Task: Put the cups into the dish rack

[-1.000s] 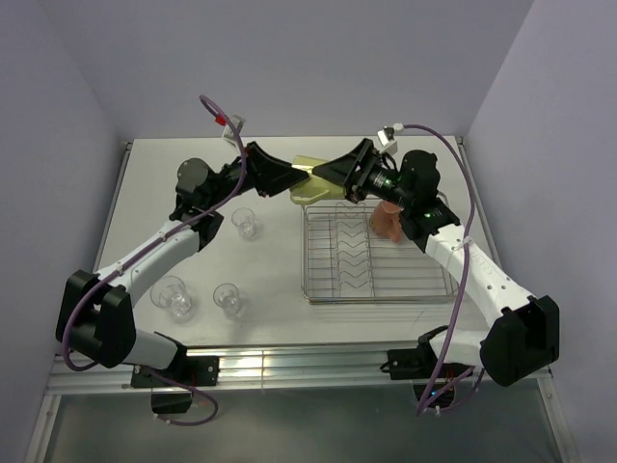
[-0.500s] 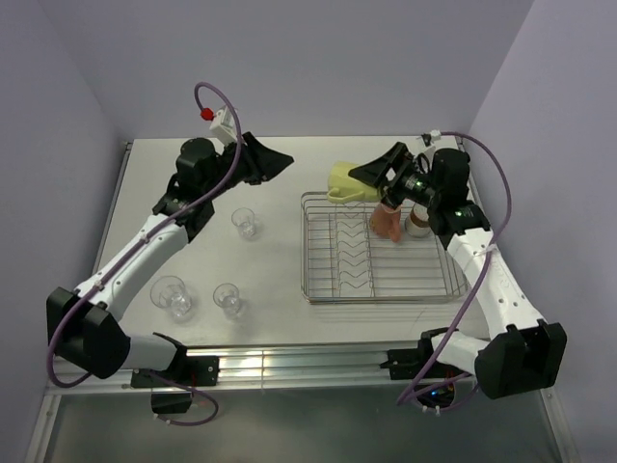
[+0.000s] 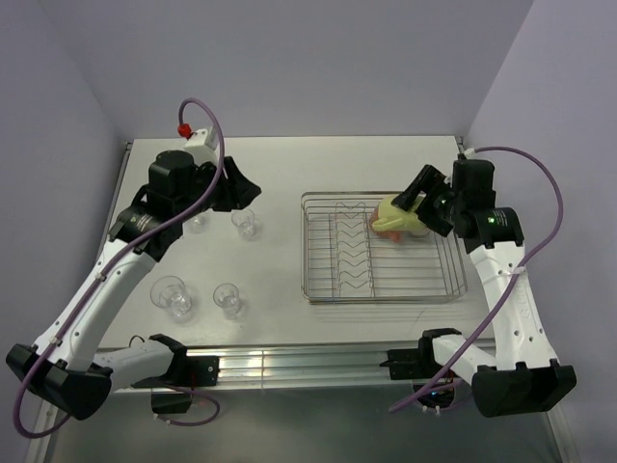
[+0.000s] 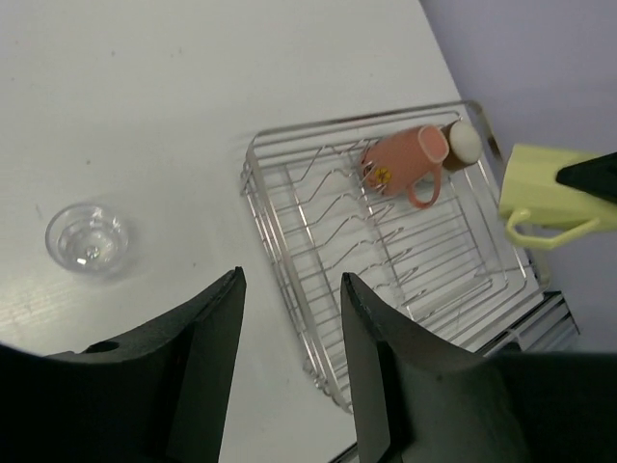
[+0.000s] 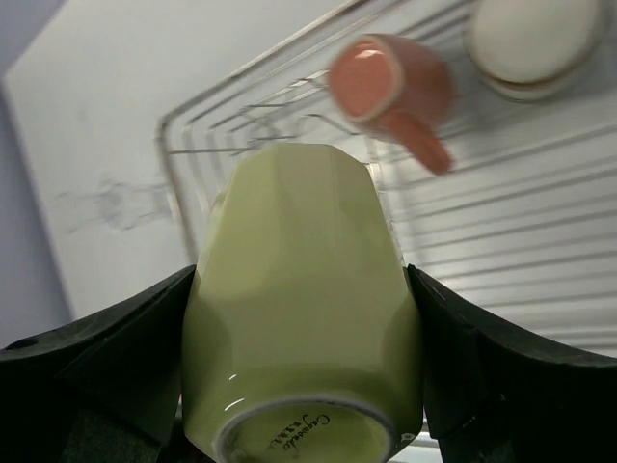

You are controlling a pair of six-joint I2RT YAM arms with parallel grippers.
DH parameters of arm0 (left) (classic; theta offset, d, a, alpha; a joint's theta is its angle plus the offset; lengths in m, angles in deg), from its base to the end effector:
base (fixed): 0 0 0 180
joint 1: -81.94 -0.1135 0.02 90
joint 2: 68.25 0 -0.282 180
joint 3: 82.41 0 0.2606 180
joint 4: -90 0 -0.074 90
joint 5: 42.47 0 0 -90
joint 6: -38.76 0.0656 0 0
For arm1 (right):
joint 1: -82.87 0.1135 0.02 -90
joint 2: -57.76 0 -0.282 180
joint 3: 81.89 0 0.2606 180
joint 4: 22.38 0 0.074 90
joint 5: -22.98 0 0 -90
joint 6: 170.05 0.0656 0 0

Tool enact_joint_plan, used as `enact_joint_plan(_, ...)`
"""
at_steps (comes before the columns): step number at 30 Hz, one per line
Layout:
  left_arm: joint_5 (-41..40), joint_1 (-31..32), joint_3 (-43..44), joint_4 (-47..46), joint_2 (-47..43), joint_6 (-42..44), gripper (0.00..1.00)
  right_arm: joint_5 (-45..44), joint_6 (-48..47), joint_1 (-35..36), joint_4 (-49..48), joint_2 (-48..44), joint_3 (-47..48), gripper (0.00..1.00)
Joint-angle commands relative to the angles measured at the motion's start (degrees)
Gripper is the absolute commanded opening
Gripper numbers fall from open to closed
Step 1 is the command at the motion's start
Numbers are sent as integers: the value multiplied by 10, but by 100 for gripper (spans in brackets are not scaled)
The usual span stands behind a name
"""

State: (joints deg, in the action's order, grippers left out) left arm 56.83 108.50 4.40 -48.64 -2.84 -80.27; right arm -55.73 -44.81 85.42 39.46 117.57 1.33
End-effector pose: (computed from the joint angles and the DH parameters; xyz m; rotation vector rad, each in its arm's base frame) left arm 0.2419 -0.1328 0.4177 0.0707 1.9978 -0.7957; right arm 0.2249 0.0229 0.3748 0.5389 2.2255 0.5717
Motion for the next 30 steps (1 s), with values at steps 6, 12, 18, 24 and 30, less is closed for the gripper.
enact_joint_plan(6,13,-3,-68,14,-60,50,51,-222,-64,-21,110,-7,45,0)
enact_joint_plan(12,33,-3,-82,7,-64,47,50,-225,-80,-46,97,41,27,0)
enact_joint_plan(18,40,-3,-99,-4,-69,43,50,-230,-91,-67,75,70,4,0)
enact_joint_plan(24,51,-4,-104,-9,-60,41,50,-206,-85,-73,41,96,-21,0)
enact_joint_plan(30,54,-3,-109,-13,-55,40,50,-215,-68,-73,10,119,-40,0)
